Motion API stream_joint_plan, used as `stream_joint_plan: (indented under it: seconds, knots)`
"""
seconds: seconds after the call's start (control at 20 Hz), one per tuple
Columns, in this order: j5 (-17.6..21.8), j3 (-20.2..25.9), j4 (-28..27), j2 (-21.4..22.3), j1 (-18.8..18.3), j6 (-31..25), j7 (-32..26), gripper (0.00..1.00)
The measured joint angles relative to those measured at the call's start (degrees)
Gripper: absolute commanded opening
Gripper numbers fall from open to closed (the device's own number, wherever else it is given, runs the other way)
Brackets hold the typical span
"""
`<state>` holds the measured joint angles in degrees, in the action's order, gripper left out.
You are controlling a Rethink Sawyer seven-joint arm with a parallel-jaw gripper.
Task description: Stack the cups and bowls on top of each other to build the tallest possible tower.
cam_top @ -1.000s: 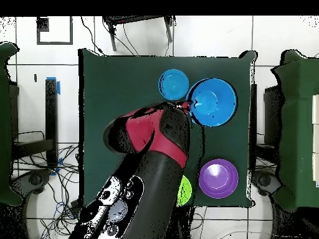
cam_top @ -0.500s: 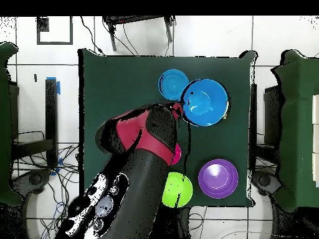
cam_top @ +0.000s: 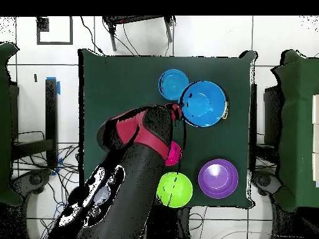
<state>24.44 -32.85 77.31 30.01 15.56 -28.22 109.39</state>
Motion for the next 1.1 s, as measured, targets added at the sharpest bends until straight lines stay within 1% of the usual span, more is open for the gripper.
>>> stream_joint_plan:
  seconds: [0.55,1.1]
  knots:
    - [-0.01,-0.85,-1.80,-2.41,0.56,0.01,0.00,0.00]
    - [-0.02,-2.68,-4.31,-4.22,2.75,-0.16,0.00,0.00]
